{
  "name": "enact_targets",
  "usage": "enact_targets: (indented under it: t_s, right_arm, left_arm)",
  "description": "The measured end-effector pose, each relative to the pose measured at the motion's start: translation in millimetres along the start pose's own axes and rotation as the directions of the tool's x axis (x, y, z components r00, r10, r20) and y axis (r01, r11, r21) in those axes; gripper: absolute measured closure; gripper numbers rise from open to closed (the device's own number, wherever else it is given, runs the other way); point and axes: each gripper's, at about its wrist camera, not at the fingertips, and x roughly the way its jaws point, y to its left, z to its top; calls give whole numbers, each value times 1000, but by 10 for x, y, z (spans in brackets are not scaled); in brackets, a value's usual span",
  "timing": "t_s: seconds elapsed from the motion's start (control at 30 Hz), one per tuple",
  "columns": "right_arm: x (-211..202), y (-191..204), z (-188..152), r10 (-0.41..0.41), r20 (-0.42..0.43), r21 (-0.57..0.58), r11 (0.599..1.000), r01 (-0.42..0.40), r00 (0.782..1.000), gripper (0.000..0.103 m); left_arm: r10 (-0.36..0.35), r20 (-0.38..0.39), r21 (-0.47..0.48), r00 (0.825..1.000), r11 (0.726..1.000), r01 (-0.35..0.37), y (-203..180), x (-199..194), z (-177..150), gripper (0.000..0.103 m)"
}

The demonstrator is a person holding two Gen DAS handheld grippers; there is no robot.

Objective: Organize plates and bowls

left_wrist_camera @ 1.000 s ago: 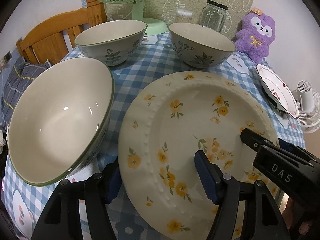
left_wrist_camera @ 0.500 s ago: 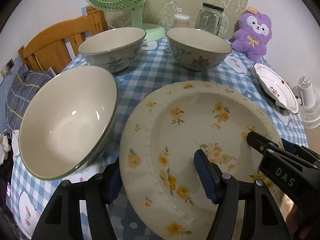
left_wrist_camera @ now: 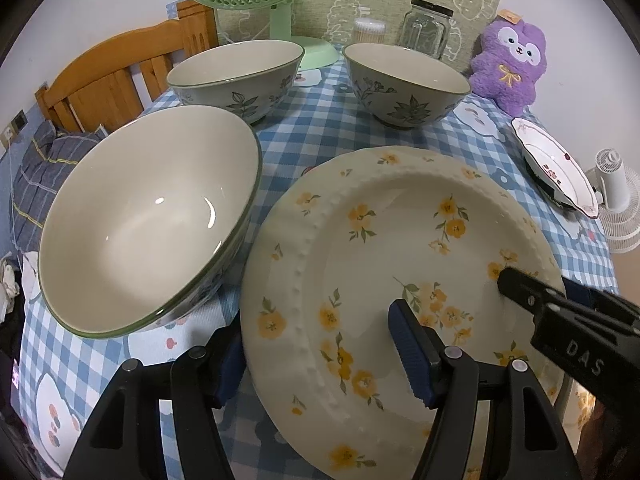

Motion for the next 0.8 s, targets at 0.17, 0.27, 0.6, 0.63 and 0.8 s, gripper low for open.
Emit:
enact_targets:
  t_s: [0.17, 0.27, 0.6, 0.63, 0.8]
  right_arm:
    - [54, 21, 101, -16, 13, -15, 1000, 17, 1000, 48]
    - [69, 35, 112, -30, 23, -13, 999, 30, 999, 47]
    - [-10, 18, 56, -36, 30, 9, 999, 36, 999, 53]
    - [-22, 28, 51, -41, 33, 2, 999, 41, 999, 53]
    - [-99, 4, 28, -45, 47, 3, 999, 45, 998, 57]
  left_arm:
    - [9, 7, 13, 1000, 1000, -9, -10, 0, 5, 34]
    - [12, 8, 12, 1000, 1000, -12, -15, 1, 5, 34]
    - [52, 45, 14, 998, 999, -53, -35, -66, -12, 37]
    - [57, 53, 18, 997, 998, -58, -45, -83, -13, 37]
    - [69, 67, 19, 995, 997, -71, -63, -132, -11, 37]
